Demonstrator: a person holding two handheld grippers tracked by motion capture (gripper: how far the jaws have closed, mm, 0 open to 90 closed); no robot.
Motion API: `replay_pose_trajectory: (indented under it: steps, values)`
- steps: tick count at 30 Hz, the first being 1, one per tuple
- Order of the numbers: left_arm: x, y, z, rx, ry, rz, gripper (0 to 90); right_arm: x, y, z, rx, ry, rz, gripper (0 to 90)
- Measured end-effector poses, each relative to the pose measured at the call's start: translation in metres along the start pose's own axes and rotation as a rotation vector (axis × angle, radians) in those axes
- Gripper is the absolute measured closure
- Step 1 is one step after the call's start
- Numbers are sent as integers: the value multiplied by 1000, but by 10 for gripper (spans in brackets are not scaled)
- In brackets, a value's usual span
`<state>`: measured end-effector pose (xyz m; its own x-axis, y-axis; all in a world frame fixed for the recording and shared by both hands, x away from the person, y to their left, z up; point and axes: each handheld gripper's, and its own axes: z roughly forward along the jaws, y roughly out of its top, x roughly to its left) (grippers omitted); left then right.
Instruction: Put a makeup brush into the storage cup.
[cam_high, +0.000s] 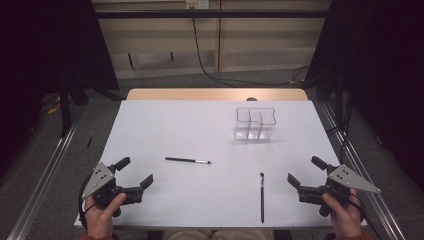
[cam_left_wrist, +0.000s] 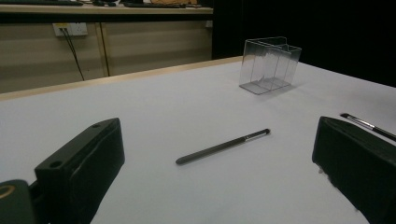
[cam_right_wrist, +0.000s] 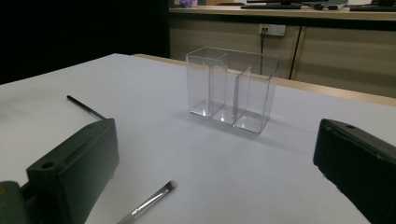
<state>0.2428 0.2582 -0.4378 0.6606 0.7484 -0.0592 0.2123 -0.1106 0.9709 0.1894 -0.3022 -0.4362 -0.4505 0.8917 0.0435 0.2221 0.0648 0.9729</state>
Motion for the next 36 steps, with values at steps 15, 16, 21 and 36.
replay_pose_trajectory:
  steps: [15,16,21,36]
  values:
    - [-4,4,3,33,-36,15,24,2,-1,1,18,30,-17,0]
    - [-6,5,4,34,-29,10,24,2,-1,1,17,31,-18,0]
    - [-10,12,9,43,-31,30,24,2,-1,0,16,37,-17,0]
    - [-13,36,25,55,-86,73,24,1,-1,1,18,45,-19,0]
